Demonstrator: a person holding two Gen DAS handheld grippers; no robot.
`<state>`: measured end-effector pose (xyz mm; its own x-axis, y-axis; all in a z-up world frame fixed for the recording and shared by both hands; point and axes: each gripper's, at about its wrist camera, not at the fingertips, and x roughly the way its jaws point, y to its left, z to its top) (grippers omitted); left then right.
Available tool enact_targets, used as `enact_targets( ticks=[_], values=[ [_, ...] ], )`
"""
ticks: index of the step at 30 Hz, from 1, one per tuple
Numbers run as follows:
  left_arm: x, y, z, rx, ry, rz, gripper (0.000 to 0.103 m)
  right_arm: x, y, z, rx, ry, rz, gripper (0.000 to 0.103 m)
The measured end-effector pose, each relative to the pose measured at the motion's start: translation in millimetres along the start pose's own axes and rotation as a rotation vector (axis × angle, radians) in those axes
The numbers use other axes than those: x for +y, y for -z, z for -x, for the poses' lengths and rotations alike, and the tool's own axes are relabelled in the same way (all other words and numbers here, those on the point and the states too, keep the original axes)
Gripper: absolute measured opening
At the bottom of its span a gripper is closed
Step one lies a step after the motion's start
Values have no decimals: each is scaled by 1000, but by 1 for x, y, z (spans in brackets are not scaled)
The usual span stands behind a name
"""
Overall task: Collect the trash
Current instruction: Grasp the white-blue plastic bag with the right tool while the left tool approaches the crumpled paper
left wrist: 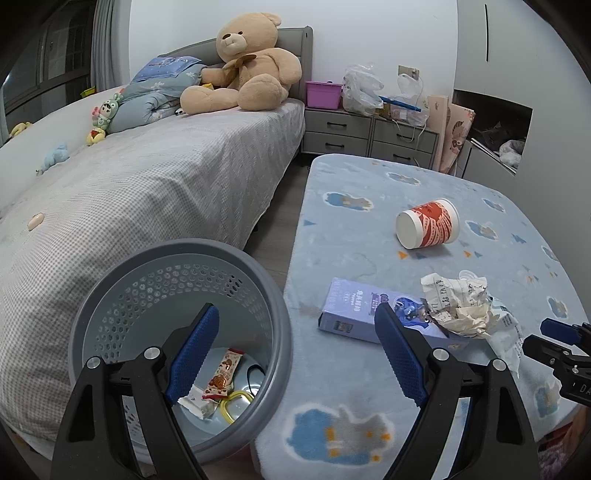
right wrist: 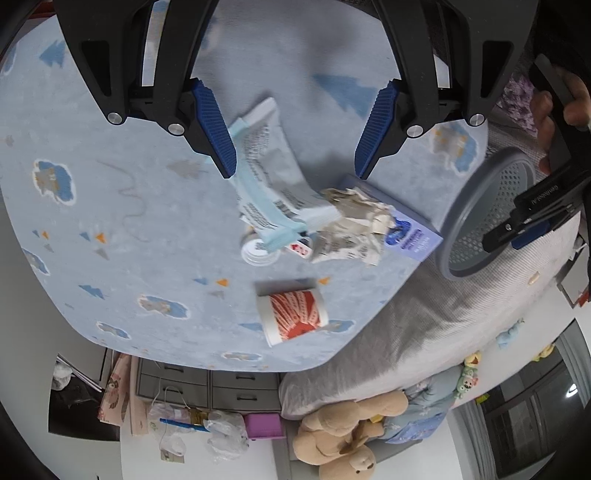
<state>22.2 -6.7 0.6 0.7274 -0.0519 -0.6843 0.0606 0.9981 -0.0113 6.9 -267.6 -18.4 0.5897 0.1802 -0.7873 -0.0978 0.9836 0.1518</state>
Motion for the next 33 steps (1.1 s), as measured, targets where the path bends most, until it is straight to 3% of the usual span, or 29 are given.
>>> enact_targets(
  ticks=[5,12,23,28,30,33],
  values=[
    [-5,-1,-7,12,-5,-9,82,-12,-2,-11,38,9,14,66],
    [-7,0,-14,27,-9,-14,82,-16,-7,-29,63,-13,36,74],
    [-10,0,-23,50,-4,-24,82,-17,-13,-57,109,-50,38,74],
    [-12,1,-25,53,-1,-32,82,-14,-12,-59,104,-53,37,69],
    [-13,1,-25,55,-1,-35,82,-17,-11,-60,103,-55,19,60],
    [-14,1,-24,52,-1,-37,82,-19,-9,-57,90,-60,-3,57]
  ],
)
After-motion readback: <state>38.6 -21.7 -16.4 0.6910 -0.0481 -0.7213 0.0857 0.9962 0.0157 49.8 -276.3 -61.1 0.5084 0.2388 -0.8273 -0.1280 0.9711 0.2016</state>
